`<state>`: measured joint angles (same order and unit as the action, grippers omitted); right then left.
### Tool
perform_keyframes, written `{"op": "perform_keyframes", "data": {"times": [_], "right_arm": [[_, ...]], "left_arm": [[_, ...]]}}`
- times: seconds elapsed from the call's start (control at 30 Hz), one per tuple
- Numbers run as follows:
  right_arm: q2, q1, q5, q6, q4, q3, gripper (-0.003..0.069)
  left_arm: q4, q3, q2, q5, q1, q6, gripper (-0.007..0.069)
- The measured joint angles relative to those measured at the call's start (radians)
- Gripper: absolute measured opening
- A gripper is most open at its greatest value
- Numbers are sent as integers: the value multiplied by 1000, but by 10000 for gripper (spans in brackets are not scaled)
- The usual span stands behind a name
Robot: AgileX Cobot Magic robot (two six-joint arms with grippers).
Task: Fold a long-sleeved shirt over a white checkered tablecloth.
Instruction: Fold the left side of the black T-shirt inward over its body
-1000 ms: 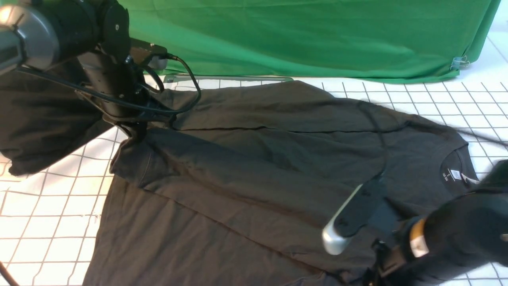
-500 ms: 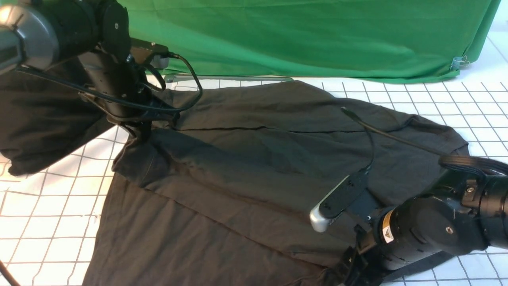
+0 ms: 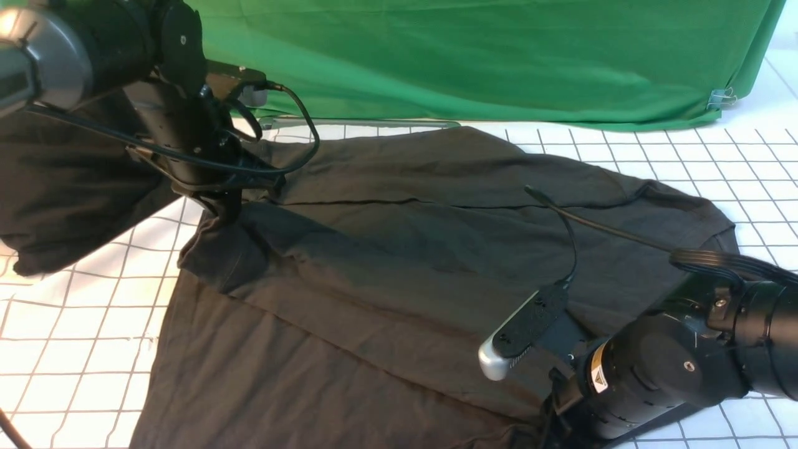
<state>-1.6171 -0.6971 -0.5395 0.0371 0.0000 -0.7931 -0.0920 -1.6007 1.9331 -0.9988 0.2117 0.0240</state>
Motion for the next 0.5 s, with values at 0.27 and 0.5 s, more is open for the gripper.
{"op": "perform_keyframes", "data": {"times": [0.27,0.5], "right_arm": [[110,-80,-122,-79,0,19,29],[180,-134,-130,-184,5,104,29]], "left_arm": [[0,0,0,-39,0,0,23],[2,0,0,-56,0,0,23]]}}
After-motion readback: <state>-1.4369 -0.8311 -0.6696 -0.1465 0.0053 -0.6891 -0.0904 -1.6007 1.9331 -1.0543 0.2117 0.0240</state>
